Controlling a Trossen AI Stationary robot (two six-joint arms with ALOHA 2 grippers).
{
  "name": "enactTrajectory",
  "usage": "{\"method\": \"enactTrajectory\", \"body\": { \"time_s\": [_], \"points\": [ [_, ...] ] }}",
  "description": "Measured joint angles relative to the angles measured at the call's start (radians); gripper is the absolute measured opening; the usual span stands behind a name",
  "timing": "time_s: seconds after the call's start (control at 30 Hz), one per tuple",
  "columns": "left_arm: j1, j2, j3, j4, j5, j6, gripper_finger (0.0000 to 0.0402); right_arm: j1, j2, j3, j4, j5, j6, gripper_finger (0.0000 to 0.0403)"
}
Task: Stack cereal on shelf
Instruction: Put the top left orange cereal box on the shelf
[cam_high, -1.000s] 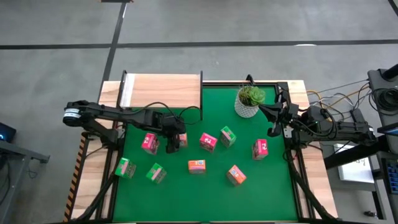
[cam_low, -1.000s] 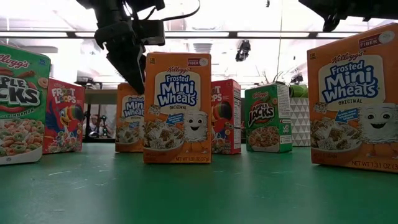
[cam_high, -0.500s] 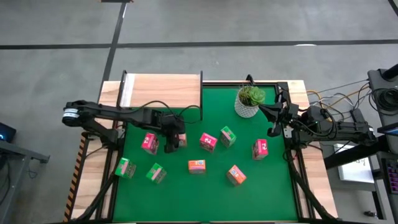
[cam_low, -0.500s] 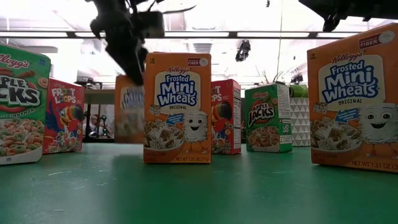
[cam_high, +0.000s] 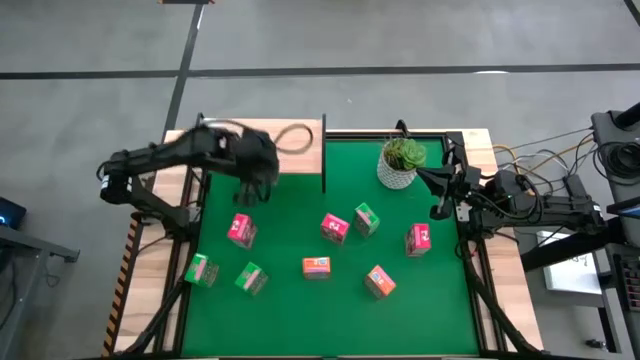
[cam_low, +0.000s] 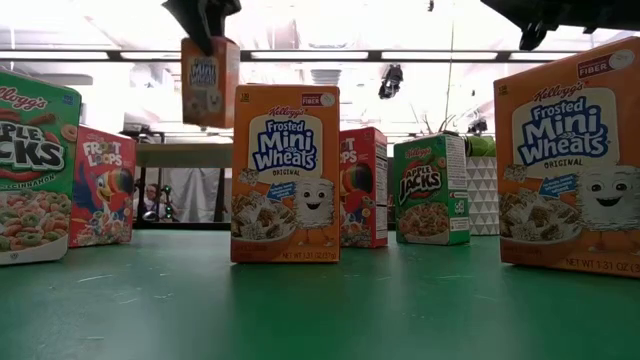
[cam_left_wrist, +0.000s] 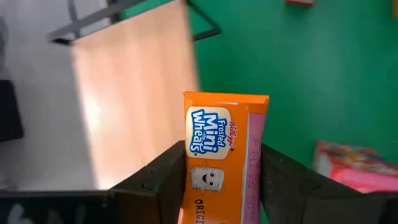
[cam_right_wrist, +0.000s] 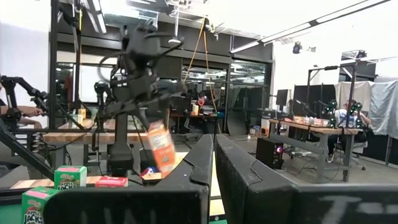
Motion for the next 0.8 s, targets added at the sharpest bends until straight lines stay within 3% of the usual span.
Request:
{"method": "enactTrajectory", "body": {
  "time_s": [0.2, 0.47, 0.8],
  "points": [
    [0.173, 0.000, 0.085, 0.036, 0.069, 0.158, 0.0156, 0.000, 0.000, 0.000, 0.003, 0.002, -0.006, 0.0009],
    [0.407, 0.067, 0.084, 0.310, 0.345, 0.193, 0.0156, 0.000, 0.000, 0.000, 0.019, 0.002, -0.016, 0.0009],
    [0.501, 0.226, 0.084, 0.370, 0.377, 0.206, 0.0156, 0.000, 0.000, 0.000, 0.023, 0.003, -0.034, 0.0009]
  ]
}}
